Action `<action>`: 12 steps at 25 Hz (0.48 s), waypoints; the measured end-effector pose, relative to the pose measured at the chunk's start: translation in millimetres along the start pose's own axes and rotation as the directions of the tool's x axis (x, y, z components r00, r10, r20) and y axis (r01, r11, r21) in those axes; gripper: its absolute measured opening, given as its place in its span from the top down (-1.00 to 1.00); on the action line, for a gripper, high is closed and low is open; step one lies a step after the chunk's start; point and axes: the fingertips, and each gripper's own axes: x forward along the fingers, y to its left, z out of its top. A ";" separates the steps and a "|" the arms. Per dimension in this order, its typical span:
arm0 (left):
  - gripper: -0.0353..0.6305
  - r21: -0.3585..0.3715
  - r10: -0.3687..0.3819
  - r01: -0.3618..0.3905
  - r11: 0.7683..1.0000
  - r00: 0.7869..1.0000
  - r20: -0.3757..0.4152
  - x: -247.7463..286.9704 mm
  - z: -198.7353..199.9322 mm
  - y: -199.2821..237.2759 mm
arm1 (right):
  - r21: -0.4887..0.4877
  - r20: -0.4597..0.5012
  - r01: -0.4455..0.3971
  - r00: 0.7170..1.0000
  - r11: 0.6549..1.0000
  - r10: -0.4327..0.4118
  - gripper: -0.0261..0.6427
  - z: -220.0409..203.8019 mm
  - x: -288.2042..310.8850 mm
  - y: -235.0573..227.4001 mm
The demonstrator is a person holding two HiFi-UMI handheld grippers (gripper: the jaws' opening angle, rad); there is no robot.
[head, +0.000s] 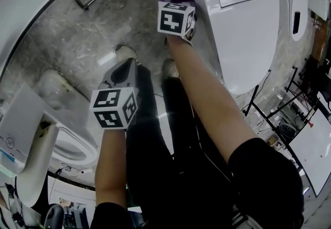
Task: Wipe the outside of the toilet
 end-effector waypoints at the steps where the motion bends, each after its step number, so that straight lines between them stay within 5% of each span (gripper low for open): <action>1: 0.87 0.001 0.000 0.000 1.000 1.000 -0.003 0.9 0.3 2.6 | 0.005 0.007 -0.001 1.000 1.000 0.001 0.62 6.4 3.9 2.5; 12: 0.87 0.001 -0.003 0.003 1.000 0.999 -0.035 14.2 13.0 26.7 | 0.004 0.152 -0.046 0.987 0.999 0.045 0.62 71.4 32.7 26.6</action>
